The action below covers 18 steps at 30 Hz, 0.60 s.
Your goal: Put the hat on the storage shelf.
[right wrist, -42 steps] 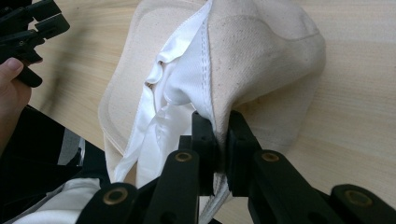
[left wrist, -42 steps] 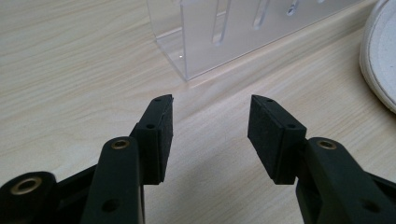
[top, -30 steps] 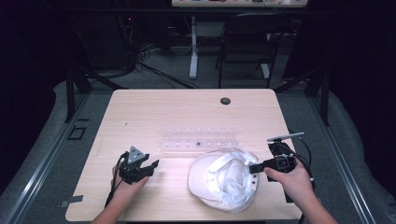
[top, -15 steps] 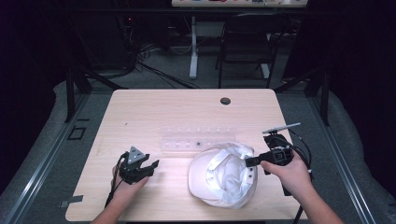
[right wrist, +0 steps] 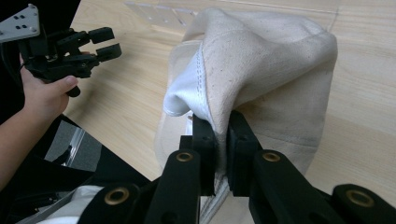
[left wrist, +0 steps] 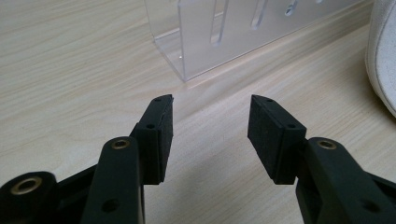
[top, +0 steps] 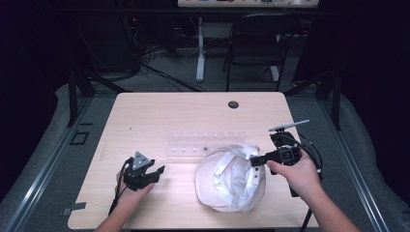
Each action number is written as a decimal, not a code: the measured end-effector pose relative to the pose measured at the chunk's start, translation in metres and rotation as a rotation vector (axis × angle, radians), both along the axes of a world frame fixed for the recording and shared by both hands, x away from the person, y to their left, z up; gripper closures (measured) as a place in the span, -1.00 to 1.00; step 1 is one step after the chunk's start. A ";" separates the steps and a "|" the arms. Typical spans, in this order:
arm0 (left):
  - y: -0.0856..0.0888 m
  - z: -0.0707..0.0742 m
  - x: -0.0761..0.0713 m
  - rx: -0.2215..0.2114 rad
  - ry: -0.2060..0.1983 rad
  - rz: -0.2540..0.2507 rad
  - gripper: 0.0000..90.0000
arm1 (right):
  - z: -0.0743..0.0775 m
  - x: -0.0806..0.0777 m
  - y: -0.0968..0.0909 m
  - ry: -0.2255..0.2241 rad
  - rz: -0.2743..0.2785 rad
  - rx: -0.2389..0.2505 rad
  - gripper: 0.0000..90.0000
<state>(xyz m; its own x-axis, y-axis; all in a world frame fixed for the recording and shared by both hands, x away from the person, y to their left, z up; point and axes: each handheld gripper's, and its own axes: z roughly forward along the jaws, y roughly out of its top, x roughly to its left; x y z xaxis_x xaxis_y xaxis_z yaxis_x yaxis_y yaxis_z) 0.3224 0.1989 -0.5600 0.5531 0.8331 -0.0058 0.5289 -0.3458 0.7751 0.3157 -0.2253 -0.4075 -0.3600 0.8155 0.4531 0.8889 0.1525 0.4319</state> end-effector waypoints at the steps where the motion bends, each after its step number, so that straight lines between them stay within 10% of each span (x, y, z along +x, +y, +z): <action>1: 0.000 0.000 0.000 0.000 0.000 0.001 0.13 | 0.001 0.001 0.001 0.003 0.005 0.006 0.87; 18: 0.000 0.000 0.000 0.001 0.000 -0.004 0.13 | 0.014 0.006 0.007 0.028 0.031 0.127 0.88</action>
<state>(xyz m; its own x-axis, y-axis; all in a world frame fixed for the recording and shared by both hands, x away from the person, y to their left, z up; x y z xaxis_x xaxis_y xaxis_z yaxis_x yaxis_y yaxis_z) 0.3225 0.1989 -0.5601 0.5561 0.8311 -0.0050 0.5277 -0.3485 0.7747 0.3220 -0.2182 -0.3935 -0.3703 0.7395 0.5621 0.8965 0.1259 0.4248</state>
